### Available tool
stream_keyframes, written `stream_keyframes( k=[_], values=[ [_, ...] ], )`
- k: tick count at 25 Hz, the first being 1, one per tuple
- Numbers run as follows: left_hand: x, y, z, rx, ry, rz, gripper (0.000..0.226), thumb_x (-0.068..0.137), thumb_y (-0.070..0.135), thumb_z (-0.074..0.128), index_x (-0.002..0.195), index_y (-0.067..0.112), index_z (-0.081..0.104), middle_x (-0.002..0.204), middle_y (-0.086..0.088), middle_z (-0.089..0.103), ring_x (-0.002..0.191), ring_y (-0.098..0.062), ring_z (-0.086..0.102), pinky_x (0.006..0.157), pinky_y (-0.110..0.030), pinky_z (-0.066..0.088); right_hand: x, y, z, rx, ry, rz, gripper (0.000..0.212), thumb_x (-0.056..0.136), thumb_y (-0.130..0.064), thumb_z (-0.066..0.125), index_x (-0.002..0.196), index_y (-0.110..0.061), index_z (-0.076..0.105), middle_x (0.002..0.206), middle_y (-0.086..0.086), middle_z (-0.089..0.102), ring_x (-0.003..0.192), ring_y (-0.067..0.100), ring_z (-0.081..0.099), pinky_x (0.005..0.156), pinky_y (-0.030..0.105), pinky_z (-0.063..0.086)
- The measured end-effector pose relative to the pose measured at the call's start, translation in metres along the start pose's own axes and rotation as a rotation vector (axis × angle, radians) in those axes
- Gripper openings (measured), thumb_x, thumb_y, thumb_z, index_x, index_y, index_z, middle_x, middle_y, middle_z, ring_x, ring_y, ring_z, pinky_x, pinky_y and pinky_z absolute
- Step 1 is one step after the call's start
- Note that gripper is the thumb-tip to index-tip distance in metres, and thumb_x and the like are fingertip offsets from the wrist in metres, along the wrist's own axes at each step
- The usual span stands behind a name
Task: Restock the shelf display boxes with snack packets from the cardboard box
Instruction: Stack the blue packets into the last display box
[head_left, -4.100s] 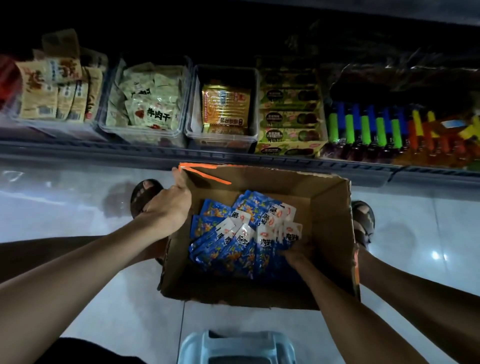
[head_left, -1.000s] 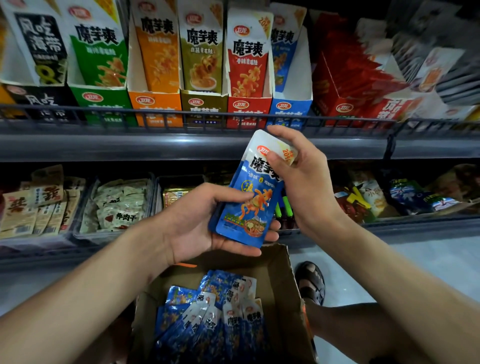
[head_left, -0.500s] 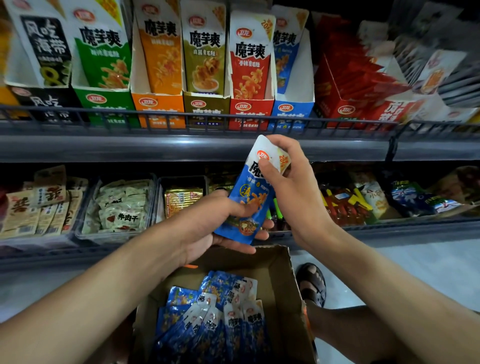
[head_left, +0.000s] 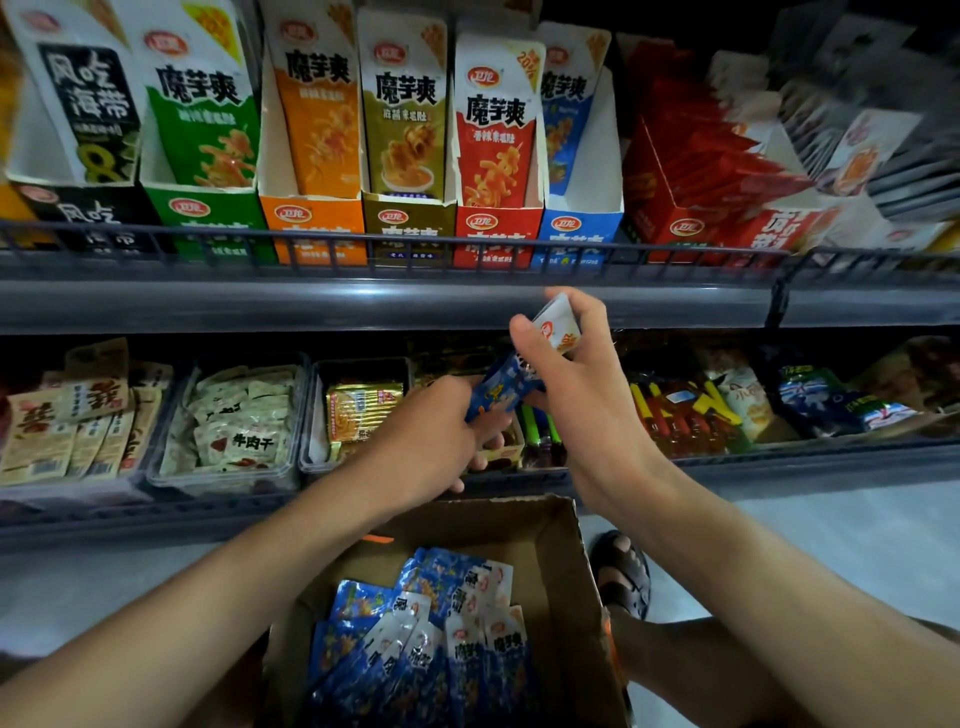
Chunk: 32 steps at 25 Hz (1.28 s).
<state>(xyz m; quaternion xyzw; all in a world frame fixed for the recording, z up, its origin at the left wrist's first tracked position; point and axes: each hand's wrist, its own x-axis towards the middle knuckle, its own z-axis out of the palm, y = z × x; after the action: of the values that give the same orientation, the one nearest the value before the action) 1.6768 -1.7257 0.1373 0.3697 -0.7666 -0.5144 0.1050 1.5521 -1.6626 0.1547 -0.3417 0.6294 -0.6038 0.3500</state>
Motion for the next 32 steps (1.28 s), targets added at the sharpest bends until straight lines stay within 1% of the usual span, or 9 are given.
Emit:
stream_keyframes(
  k=[6,11,15,18,21,24,27,29,32],
  values=[
    [0.003,0.001,-0.005,-0.086,-0.069,-0.035,0.011,0.099,0.029,0.051,0.104,0.021,0.057,0.091,-0.003,0.068,0.074,-0.019,0.066,0.063,-0.039,0.059,0.002,-0.006,-0.005,-0.011,-0.030,0.052,0.031,0.095,-0.032,0.062,0.122,-0.031,0.049,0.112,0.001,0.062,0.103,0.014,0.065,0.092,0.037,0.056],
    [-0.003,0.015,-0.040,-0.428,-0.382,-0.101,0.027,0.093,0.025,0.058,0.108,0.003,0.064,0.101,-0.016,0.073,0.082,-0.030,0.070,0.065,-0.040,0.060,0.025,-0.039,-0.043,-0.076,-0.240,0.137,0.045,0.072,-0.013,0.078,0.113,-0.012,0.061,0.099,0.005,0.073,0.085,0.016,0.073,0.070,0.027,0.060],
    [-0.001,0.024,-0.052,-0.301,-0.555,-0.108,0.023,0.094,0.021,0.058,0.104,0.002,0.066,0.103,-0.020,0.071,0.084,-0.035,0.068,0.061,-0.038,0.060,0.024,-0.050,-0.059,-0.222,-0.456,0.157,0.022,0.073,-0.006,0.076,0.095,-0.005,0.072,0.090,0.007,0.077,0.077,0.013,0.071,0.064,0.020,0.055],
    [0.005,0.034,-0.061,-0.222,-0.597,-0.096,0.027,0.093,0.024,0.059,0.109,0.003,0.064,0.103,-0.019,0.071,0.085,-0.035,0.068,0.060,-0.035,0.060,0.022,-0.049,-0.055,-0.271,-0.445,0.096,0.011,0.079,0.001,0.074,0.089,-0.003,0.071,0.087,0.008,0.077,0.075,0.013,0.070,0.065,0.021,0.057],
    [0.017,0.051,-0.066,-0.199,-0.452,-0.026,0.028,0.091,0.024,0.063,0.111,0.005,0.063,0.100,-0.016,0.073,0.086,-0.037,0.070,0.057,-0.034,0.060,0.027,-0.056,-0.057,-0.232,-0.284,-0.080,0.009,0.079,0.001,0.073,0.084,-0.006,0.072,0.080,0.002,0.076,0.071,0.009,0.069,0.063,0.020,0.056],
    [0.031,0.073,-0.069,-0.324,-0.142,0.078,0.024,0.088,0.019,0.068,0.109,0.008,0.065,0.090,-0.012,0.075,0.082,-0.036,0.072,0.058,-0.032,0.059,0.035,-0.063,-0.067,-0.049,-0.080,-0.161,0.015,0.081,0.001,0.071,0.096,-0.001,0.072,0.091,0.010,0.077,0.080,0.018,0.072,0.071,0.029,0.060],
    [0.046,0.090,-0.068,-0.390,0.198,0.176,0.013,0.092,0.016,0.063,0.105,0.013,0.066,0.089,-0.009,0.075,0.072,-0.024,0.073,0.055,-0.027,0.057,0.042,-0.061,-0.079,0.136,0.131,-0.168,0.020,0.085,-0.001,0.068,0.104,0.003,0.069,0.098,0.014,0.076,0.087,0.024,0.073,0.075,0.032,0.061],
    [0.057,0.095,-0.066,0.002,0.439,0.286,0.013,0.094,0.026,0.061,0.106,0.024,0.065,0.100,0.004,0.071,0.078,-0.012,0.069,0.064,-0.023,0.054,0.047,-0.059,-0.084,0.230,0.264,-0.158,0.017,0.087,-0.001,0.066,0.103,-0.002,0.069,0.099,0.011,0.076,0.091,0.022,0.073,0.076,0.029,0.060],
    [0.069,0.094,-0.057,0.724,0.620,0.405,0.039,0.096,0.039,0.053,0.133,0.026,0.051,0.129,0.005,0.056,0.116,-0.013,0.052,0.094,-0.031,0.045,0.062,-0.071,-0.094,0.296,0.405,-0.207,0.013,0.087,-0.003,0.068,0.099,-0.009,0.069,0.101,0.008,0.076,0.096,0.023,0.072,0.081,0.035,0.059]
  ],
)
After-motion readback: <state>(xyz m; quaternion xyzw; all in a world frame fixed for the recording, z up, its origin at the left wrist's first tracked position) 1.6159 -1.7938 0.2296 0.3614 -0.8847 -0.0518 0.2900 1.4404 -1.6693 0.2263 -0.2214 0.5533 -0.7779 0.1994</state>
